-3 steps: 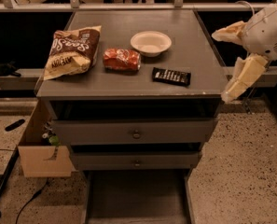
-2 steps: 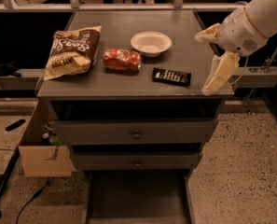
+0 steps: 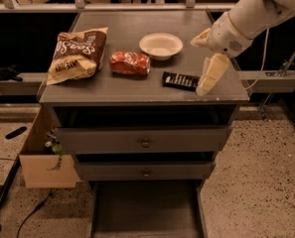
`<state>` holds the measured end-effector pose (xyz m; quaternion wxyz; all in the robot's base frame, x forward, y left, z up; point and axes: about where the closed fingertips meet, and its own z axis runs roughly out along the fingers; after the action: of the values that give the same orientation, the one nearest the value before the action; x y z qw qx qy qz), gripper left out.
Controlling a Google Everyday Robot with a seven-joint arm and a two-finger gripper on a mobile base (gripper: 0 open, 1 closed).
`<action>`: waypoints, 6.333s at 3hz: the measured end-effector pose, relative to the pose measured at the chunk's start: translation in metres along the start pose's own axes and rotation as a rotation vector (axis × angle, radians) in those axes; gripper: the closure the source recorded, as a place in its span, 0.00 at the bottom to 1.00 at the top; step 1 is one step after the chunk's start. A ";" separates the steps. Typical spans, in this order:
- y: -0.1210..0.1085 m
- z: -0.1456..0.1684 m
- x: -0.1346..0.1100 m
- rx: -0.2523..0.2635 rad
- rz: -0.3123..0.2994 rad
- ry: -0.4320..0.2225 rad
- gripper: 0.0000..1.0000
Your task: Place rxbar chocolate into bottom drawer
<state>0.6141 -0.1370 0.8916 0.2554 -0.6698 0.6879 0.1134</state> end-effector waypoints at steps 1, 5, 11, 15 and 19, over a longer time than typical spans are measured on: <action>-0.010 0.015 0.007 -0.016 0.027 -0.002 0.00; -0.032 0.047 0.019 -0.031 0.111 0.014 0.00; -0.031 0.069 0.030 -0.060 0.157 0.017 0.42; -0.031 0.070 0.030 -0.061 0.157 0.017 1.00; 0.008 -0.067 0.080 0.056 0.242 -0.103 1.00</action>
Offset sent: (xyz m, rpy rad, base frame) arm 0.0250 -0.0189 -0.0408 0.0157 0.0763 -0.0748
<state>0.5955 -0.2389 0.9064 0.2936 -0.5680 0.7524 0.1585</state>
